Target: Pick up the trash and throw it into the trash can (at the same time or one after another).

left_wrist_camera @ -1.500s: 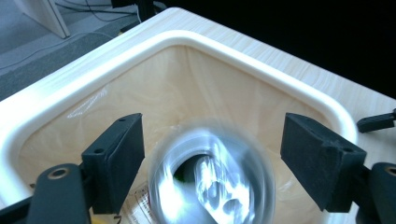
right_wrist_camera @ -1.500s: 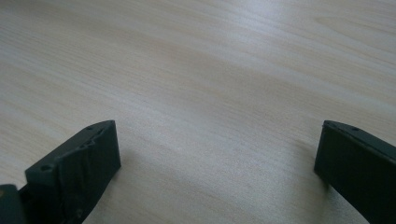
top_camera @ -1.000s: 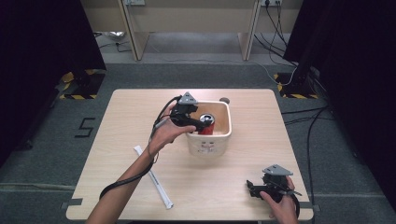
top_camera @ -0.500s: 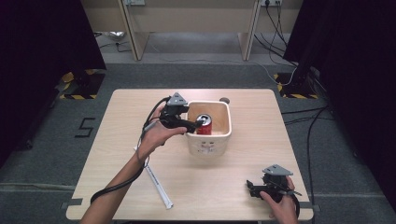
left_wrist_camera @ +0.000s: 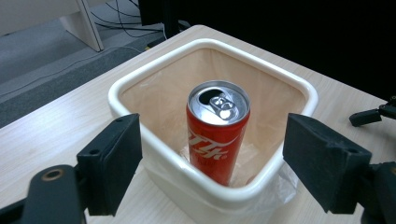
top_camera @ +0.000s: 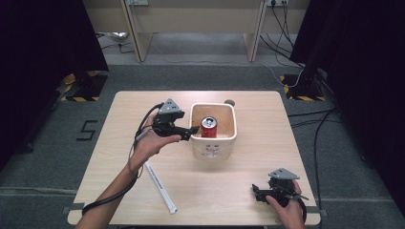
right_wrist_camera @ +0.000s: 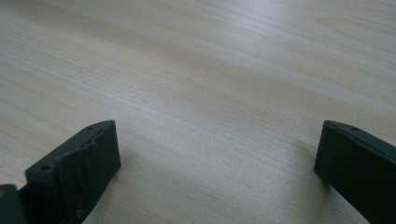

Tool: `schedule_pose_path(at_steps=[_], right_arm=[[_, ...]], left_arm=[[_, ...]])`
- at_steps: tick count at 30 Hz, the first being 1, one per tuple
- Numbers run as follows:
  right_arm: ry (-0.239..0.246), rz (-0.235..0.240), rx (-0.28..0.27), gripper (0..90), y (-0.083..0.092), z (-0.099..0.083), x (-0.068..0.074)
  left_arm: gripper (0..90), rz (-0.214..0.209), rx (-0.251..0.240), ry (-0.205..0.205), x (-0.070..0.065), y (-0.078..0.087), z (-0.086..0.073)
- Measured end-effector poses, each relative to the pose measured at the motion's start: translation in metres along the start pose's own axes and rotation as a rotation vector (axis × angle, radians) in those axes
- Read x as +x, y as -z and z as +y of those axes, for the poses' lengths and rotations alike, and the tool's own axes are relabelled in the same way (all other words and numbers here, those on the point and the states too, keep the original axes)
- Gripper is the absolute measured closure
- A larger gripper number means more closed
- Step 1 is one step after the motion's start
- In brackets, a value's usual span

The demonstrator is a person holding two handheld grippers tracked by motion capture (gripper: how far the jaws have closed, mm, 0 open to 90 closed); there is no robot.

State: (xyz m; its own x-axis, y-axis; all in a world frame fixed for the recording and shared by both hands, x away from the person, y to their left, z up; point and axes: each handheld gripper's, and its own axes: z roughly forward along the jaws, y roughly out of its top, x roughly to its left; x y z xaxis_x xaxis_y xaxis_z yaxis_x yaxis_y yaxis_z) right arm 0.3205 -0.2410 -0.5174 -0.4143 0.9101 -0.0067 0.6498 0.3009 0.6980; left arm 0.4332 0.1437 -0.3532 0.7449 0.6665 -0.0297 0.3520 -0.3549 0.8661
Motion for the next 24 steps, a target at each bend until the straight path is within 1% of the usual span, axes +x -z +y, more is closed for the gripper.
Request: schedule_pose_path(at_steps=[2, 3, 4, 5, 6, 9, 11, 13, 15, 16, 18, 19, 20, 21, 24], right_arm=[[0.000, 0.000, 0.000, 0.2, 0.000, 0.000, 0.000], [0.000, 0.000, 0.000, 0.2, 0.000, 0.000, 0.000], [0.001, -0.001, 0.000, 0.3, 0.000, 0.000, 0.000], [0.001, -0.001, 0.000, 0.3, 0.000, 0.000, 0.000], [0.000, 0.000, 0.000, 0.3, 0.000, 0.000, 0.000], [0.000, 0.000, 0.000, 0.2, 0.000, 0.000, 0.000], [0.000, 0.000, 0.002, 0.2, 0.000, 0.000, 0.000], [0.001, 0.000, 0.001, 0.2, 0.000, 0.000, 0.000], [0.000, 0.000, 0.001, 0.2, 0.000, 0.000, 0.000], [0.000, 0.000, 0.001, 0.2, 0.000, 0.000, 0.000], [-0.002, 0.000, 0.002, 0.3, 0.000, 0.000, 0.000], [-0.001, 0.000, 0.001, 0.2, 0.000, 0.000, 0.000], [-0.001, 0.000, 0.001, 0.3, 0.000, 0.000, 0.000], [-0.001, 0.000, 0.001, 0.3, 0.000, 0.000, 0.000], [-0.001, 0.000, 0.001, 0.3, 0.000, 0.000, 0.000]], left_arm=[[19.8, 0.006, -0.002, 0.007, 0.002, 0.006, -0.006], [19.8, 0.006, -0.002, 0.007, 0.002, 0.006, -0.006], [19.8, -0.005, -0.005, 0.022, 0.005, 0.009, -0.011], [19.8, -0.005, -0.005, 0.022, 0.005, 0.009, -0.011], [19.8, -0.006, -0.009, 0.032, 0.006, 0.011, -0.015], [19.8, 0.016, 0.003, 0.026, 0.008, 0.014, -0.022], [19.8, 0.019, 0.006, 0.035, 0.011, 0.017, -0.030], [19.8, 0.024, 0.009, 0.039, 0.011, 0.018, -0.033], [19.8, 0.033, 0.018, 0.046, 0.011, 0.019, -0.044], [19.9, 0.033, 0.018, 0.046, 0.011, 0.019, -0.044], [19.9, 0.025, 0.026, 0.054, 0.010, 0.019, -0.052], [19.9, 0.021, 0.034, 0.069, 0.010, 0.019, -0.061], [19.9, 0.023, 0.037, 0.073, 0.010, 0.019, -0.066], [19.9, 0.023, 0.037, 0.073, 0.010, 0.019, -0.066], [20.1, 0.034, 0.049, 0.075, 0.008, 0.017, -0.078]])
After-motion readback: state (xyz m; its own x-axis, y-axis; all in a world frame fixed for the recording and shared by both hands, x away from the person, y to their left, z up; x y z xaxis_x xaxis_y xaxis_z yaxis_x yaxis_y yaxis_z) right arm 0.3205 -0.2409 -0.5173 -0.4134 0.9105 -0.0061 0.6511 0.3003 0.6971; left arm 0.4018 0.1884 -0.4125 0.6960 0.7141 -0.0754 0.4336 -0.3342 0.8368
